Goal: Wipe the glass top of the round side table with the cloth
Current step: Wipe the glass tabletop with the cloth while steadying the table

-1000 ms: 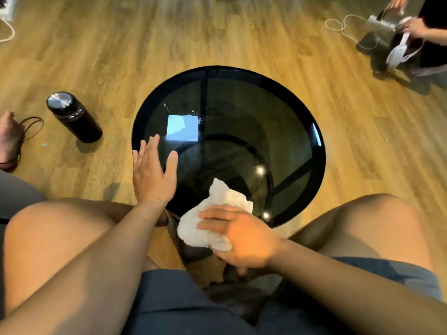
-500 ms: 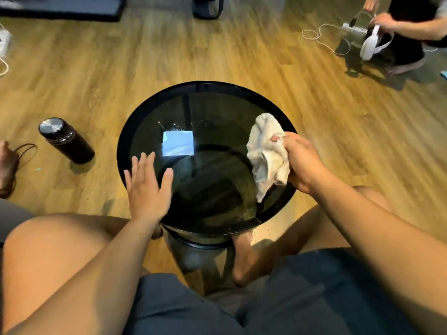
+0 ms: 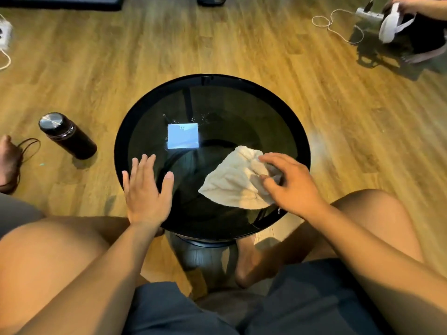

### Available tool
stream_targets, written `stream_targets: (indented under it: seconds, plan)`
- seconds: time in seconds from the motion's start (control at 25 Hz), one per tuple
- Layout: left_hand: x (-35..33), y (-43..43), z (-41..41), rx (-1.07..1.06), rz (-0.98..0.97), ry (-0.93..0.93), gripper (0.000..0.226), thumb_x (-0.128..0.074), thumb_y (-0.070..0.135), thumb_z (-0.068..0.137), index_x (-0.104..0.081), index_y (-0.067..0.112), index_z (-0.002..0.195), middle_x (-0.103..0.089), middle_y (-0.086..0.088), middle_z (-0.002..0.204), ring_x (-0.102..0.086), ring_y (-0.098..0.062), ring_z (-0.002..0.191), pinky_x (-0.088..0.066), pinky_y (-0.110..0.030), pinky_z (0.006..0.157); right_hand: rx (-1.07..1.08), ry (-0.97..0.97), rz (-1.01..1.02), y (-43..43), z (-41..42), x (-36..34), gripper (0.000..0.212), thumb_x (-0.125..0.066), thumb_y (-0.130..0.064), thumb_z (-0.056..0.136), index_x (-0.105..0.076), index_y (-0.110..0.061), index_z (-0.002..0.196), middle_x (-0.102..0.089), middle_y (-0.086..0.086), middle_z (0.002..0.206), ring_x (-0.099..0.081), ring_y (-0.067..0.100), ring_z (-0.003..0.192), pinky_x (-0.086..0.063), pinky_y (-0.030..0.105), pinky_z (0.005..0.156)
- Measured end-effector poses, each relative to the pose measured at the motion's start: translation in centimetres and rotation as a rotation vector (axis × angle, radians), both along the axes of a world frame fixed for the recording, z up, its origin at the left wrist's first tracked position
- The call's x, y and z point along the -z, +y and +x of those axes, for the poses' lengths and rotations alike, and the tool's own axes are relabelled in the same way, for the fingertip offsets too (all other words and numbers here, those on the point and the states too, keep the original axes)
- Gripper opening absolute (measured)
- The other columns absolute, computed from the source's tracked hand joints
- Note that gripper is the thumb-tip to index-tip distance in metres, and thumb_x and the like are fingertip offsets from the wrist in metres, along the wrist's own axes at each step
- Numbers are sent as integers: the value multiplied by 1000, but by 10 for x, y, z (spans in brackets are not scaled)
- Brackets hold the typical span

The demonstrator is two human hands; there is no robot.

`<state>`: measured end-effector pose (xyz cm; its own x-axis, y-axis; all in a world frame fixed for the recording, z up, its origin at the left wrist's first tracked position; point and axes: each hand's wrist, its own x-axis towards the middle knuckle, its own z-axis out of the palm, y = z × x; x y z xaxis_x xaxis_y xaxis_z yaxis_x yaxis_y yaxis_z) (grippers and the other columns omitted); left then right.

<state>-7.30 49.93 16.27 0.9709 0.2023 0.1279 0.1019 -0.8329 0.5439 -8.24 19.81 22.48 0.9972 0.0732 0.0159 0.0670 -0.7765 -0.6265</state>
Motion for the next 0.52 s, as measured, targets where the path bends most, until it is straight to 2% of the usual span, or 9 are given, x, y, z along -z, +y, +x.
stream_targets:
  seconds: [0.08,0.12,0.2,0.32,0.4,0.52]
  plan:
    - [1,1,0,-4,6,-18,67,-28,52,94,-37,16,149,-34,-7,158,-17,-22,152,-5,-47,124,-233,-81,-357,10,8,26,54,-50,-49,93,-48,-27,142,-43,7,150,-33,30,142,-33,44,113]
    - [2,1,0,-1,11,-26,66,-29,52,94,-37,16,149,-36,-7,158,-19,-22,151,-5,-47,124,-323,-88,-454,14,10,38,55,-44,-53,95,-46,-28,143,-38,9,154,-26,35,145,-32,51,113]
    - [3,1,0,3,15,-29,63,-30,51,95,-38,17,147,-38,-6,157,-21,-22,151,-7,-48,124,-433,-128,-498,21,14,58,49,-44,-47,97,-51,-23,139,-41,10,152,-26,42,143,-35,58,107]
    - [0,-2,0,3,36,-24,62,-31,52,96,-40,17,146,-39,-6,156,-22,-22,150,-7,-51,123,-592,-322,-475,43,23,62,45,-53,-32,96,-52,-12,136,-48,16,145,-34,48,137,-35,61,105]
    - [1,0,0,12,66,-9,64,-31,54,96,-40,17,147,-37,-6,157,-22,-22,151,-8,-53,123,-690,-319,-482,76,45,59,49,-53,-30,95,-49,-10,140,-46,18,146,-33,47,138,-30,61,109]
    - [1,1,1,35,72,-6,66,-33,55,95,-39,15,148,-35,-8,158,-21,-23,151,-11,-56,122,-734,-238,-518,135,95,66,55,-42,-35,93,-44,-16,144,-39,15,152,-29,42,142,-26,59,113]
